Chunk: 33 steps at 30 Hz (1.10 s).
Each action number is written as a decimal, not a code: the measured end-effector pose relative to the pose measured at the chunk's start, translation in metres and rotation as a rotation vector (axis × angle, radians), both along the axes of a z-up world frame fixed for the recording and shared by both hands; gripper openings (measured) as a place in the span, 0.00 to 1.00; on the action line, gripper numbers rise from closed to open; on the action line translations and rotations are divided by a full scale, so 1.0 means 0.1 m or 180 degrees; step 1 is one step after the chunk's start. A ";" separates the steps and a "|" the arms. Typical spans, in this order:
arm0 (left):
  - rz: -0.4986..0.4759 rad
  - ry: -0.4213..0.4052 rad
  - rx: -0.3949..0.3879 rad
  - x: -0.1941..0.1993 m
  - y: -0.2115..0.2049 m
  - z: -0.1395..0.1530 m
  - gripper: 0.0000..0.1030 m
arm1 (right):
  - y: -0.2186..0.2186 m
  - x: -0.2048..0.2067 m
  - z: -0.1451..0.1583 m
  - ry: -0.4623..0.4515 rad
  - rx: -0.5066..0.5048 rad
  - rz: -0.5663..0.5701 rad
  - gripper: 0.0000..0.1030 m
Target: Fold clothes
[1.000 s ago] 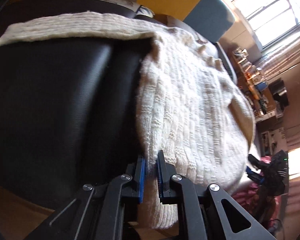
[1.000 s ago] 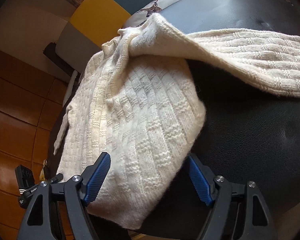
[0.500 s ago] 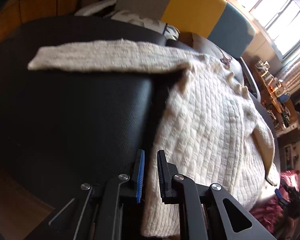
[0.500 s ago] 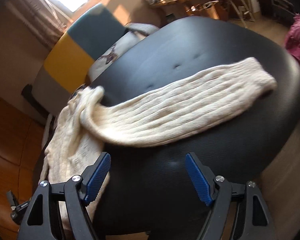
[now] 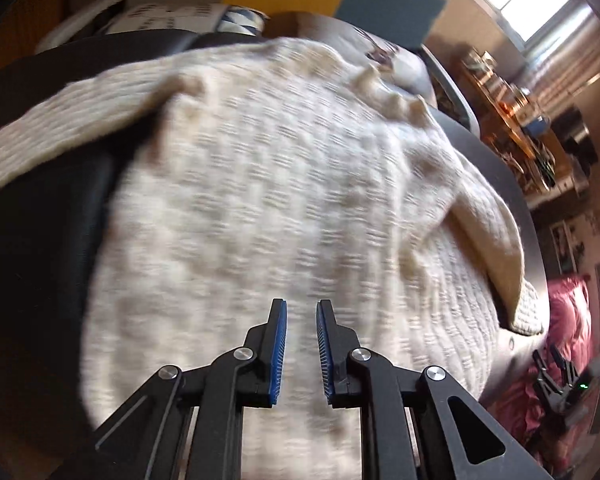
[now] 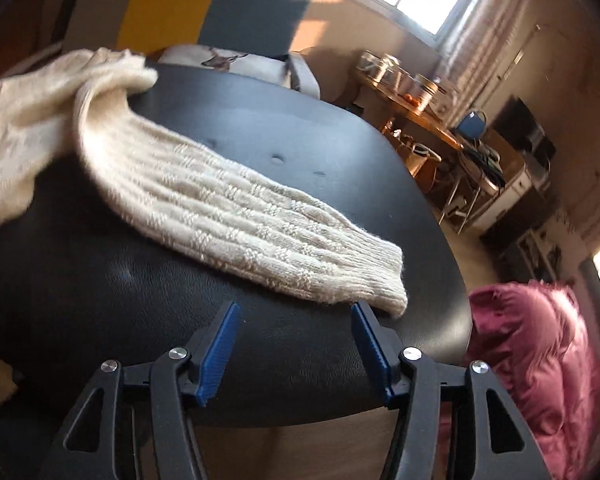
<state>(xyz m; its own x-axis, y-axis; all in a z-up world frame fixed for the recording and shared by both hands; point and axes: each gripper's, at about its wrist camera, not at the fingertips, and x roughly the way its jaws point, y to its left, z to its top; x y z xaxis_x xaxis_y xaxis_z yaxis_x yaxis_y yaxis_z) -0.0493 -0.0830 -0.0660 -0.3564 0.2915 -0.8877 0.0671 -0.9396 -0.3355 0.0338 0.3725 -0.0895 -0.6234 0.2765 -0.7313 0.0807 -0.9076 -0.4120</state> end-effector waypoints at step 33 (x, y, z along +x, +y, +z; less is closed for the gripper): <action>-0.0771 0.0099 0.0427 -0.02 0.78 0.03 0.32 | 0.50 -0.38 -0.07 -0.0401 -0.2351 -0.0298 0.12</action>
<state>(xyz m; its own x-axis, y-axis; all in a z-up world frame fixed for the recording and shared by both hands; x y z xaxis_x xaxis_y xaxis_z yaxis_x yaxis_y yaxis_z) -0.0517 -0.0051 -0.0630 -0.2885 0.4857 -0.8252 -0.1665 -0.8741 -0.4563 -0.0039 0.4223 -0.0969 -0.5208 -0.2656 -0.8113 -0.0042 -0.9496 0.3135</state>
